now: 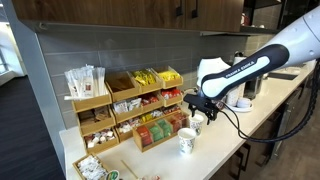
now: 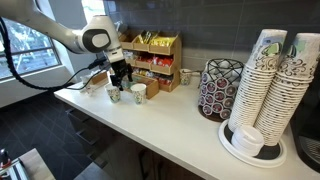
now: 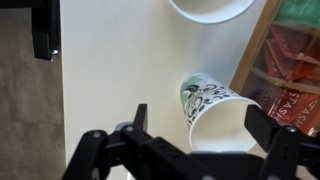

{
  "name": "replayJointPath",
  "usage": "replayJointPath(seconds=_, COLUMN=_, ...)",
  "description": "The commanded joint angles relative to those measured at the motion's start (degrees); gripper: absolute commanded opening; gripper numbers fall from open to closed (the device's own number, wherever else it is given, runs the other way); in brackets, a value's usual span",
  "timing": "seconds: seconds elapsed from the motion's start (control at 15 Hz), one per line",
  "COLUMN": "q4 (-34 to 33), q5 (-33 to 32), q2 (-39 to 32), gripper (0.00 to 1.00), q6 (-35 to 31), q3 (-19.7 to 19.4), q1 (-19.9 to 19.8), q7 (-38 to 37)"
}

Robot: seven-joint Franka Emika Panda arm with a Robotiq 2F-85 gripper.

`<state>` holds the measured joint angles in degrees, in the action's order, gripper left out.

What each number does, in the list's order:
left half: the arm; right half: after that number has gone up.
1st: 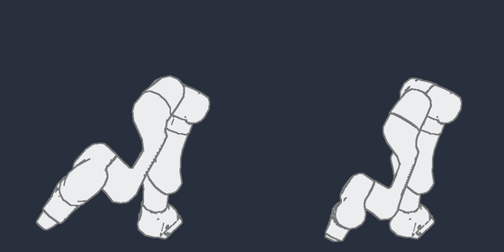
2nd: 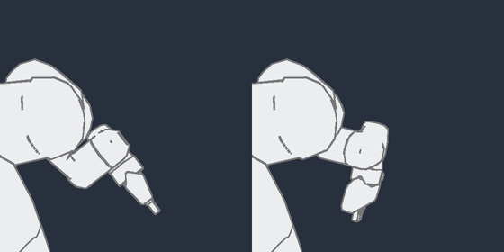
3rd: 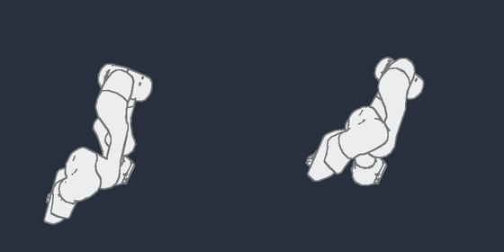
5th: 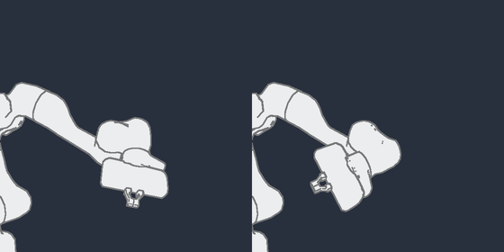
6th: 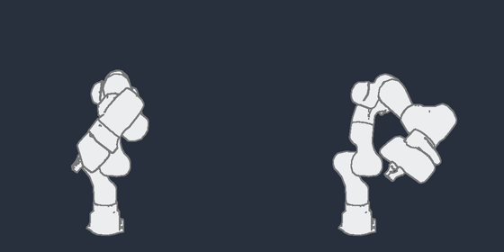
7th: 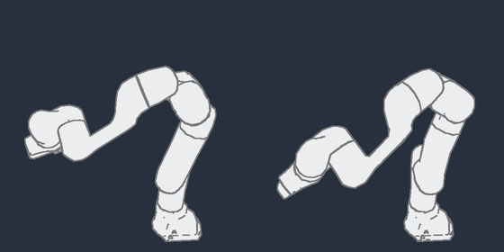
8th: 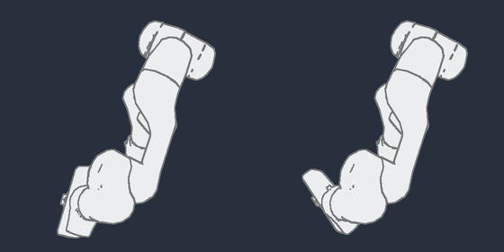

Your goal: Remove the paper from inside the other paper cup, put it on the left side, pick up the paper cup on the right and put it in the paper cup on the left

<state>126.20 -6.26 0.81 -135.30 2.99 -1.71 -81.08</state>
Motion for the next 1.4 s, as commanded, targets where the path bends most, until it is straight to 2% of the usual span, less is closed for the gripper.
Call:
replayJointPath(seconds=0.0, q4=-0.70, q5=-1.94, q2=-2.68, gripper=0.96, q6=-1.70, q3=-1.25, q1=0.54, q7=-5.27)
replayJointPath(seconds=0.07, q4=-0.78, q5=-1.80, q2=-3.13, gripper=0.89, q6=-2.03, q3=-1.50, q1=0.64, q7=-5.94)
replayJointPath(seconds=0.13, q4=-0.89, q5=-1.82, q2=-3.62, gripper=0.72, q6=-2.25, q3=-1.75, q1=0.69, q7=-6.55)
replayJointPath(seconds=0.73, q4=-0.62, q5=-1.29, q2=-5.08, gripper=0.01, q6=-5.98, q3=-3.45, q1=1.04, q7=-8.88)
replayJointPath(seconds=1.13, q4=1.07, q5=-1.52, q2=0.17, gripper=0.01, q6=-5.96, q3=-3.91, q1=0.72, q7=-7.16)
replayJointPath(seconds=1.33, q4=2.60, q5=-2.28, q2=5.22, gripper=0.01, q6=-5.39, q3=-3.55, q1=0.33, q7=-3.36)
